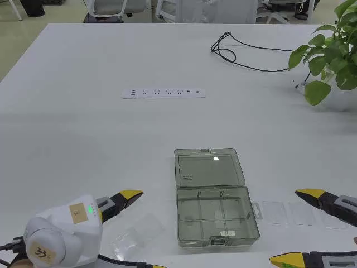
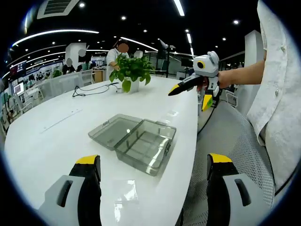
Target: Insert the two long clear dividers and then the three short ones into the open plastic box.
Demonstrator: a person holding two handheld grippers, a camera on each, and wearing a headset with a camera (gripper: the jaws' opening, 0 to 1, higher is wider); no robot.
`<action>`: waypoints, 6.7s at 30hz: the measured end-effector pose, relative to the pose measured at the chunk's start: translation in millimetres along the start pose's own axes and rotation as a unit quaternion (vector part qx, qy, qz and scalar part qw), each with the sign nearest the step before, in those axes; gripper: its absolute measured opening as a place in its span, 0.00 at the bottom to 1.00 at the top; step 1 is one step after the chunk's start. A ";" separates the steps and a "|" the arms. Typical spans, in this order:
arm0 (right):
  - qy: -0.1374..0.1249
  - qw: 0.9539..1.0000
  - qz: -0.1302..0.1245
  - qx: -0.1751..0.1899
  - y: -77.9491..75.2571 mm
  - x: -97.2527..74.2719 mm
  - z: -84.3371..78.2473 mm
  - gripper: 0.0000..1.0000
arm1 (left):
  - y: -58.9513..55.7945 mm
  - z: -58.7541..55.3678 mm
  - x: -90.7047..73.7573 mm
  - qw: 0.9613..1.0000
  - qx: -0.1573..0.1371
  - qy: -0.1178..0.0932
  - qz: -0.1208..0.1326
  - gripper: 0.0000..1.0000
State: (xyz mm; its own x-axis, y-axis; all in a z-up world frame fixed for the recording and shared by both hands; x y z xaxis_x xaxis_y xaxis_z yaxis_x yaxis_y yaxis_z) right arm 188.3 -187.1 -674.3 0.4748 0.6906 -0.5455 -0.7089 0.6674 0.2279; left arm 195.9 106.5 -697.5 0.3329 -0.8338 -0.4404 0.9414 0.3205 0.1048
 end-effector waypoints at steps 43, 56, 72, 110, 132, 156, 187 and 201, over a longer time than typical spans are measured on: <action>0.001 1.000 0.000 0.002 -11.2 0.5 -6.8 0.87 | 0.8 -1.1 5.4 1.000 -0.001 0.010 -0.009 0.93; 0.002 1.000 -0.002 0.007 -10.0 0.6 -6.6 0.87 | 8.1 -1.3 7.0 1.000 -0.003 0.014 -0.008 0.91; -0.002 1.000 0.000 0.012 -10.7 3.8 -5.9 0.86 | 25.7 -7.8 -3.4 0.999 -0.014 0.027 0.014 0.89; -0.001 1.000 -0.001 0.030 -7.8 9.3 -12.8 0.85 | 91.6 -87.8 -24.6 0.956 -0.079 0.276 0.057 0.49; -0.001 0.999 -0.010 0.039 -7.6 7.8 -17.8 0.85 | 96.9 -105.9 -11.3 0.930 -0.067 0.360 0.040 0.40; -0.002 0.999 -0.008 0.038 -6.2 8.3 -16.0 0.85 | 103.0 -104.1 -7.6 0.915 -0.091 0.390 0.053 0.33; -0.012 0.999 -0.002 0.036 0.2 11.1 -4.1 0.79 | 85.8 -85.8 -15.6 0.927 -0.201 0.305 0.079 0.30; -0.071 0.994 0.015 0.077 16.7 20.3 54.0 0.66 | 70.7 -23.3 -13.5 0.949 -0.255 0.149 0.110 0.30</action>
State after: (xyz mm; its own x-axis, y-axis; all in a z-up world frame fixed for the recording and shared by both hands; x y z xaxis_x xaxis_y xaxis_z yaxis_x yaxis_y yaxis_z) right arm 214.2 -147.0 -638.0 0.5323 0.7355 -0.4192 -0.6409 0.6736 0.3681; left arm 256.7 150.9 -704.9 0.4165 -0.5826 -0.6979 0.6777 0.7107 -0.1888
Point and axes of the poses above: the centre of the closed fingertips' face, and the gripper's own axes: x roughly forward along the fingers, y roughly to its left, z roughly out of its top, the point moved 8 cm from there along -x, roughly backward along the fingers, and after that the axes turned 13 degrees about x, right-handed, at the moved point
